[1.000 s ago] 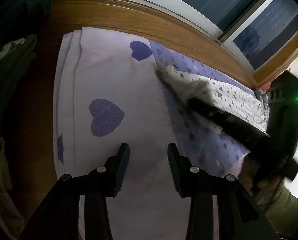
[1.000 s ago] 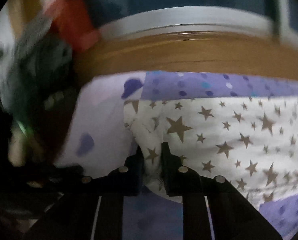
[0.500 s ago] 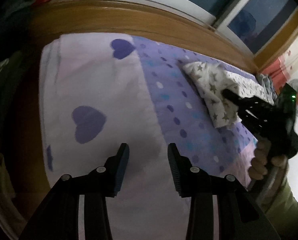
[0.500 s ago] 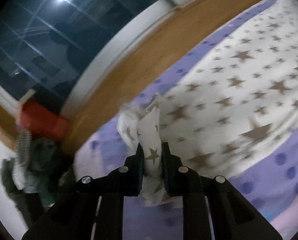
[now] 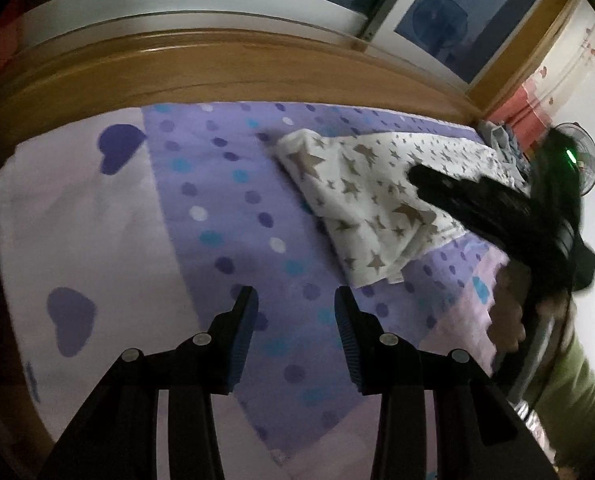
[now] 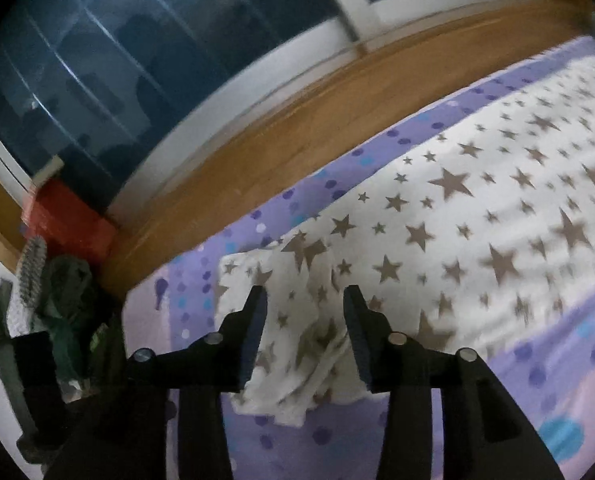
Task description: Fold clothes
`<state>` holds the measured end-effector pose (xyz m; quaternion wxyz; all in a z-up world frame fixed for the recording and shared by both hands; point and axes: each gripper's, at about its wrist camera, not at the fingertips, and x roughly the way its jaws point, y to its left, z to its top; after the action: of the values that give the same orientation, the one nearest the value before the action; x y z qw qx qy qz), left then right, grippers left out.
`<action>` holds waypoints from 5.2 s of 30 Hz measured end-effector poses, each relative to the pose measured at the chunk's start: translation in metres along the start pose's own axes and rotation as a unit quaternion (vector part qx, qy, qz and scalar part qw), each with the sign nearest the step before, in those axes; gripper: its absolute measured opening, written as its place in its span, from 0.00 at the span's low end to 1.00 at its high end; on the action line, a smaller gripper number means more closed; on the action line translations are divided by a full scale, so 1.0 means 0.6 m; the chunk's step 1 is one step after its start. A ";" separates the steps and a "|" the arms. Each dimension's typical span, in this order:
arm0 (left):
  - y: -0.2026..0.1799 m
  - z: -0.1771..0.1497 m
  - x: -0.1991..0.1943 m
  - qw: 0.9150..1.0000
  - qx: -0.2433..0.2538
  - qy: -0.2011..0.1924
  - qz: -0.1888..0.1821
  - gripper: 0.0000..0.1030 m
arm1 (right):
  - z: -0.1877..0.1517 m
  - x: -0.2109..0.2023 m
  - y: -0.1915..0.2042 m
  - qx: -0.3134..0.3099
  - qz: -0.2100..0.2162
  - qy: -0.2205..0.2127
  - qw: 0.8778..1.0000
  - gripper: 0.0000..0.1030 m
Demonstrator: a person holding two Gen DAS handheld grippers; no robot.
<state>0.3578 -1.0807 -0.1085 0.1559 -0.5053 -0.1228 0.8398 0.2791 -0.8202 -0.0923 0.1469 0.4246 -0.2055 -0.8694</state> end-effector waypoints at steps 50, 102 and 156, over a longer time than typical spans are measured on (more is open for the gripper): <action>0.011 0.179 0.144 0.997 -0.030 0.022 -0.062 0.12 | -0.138 -0.018 0.115 -0.171 -0.089 0.027 0.981 0.03; 0.033 0.155 0.142 0.993 -0.037 0.019 -0.108 0.48 | -0.161 0.021 0.160 -0.352 -0.204 -0.013 0.913 0.59; -0.247 0.243 0.173 0.998 0.053 0.028 0.032 0.26 | 0.031 -0.164 -0.154 -0.080 0.039 -0.055 0.995 0.14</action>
<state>0.2034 -0.9112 -0.0719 0.1586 -0.5230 -0.0577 0.8355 0.3158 -0.6931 -0.0597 0.2025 0.3549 -0.1596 -0.8986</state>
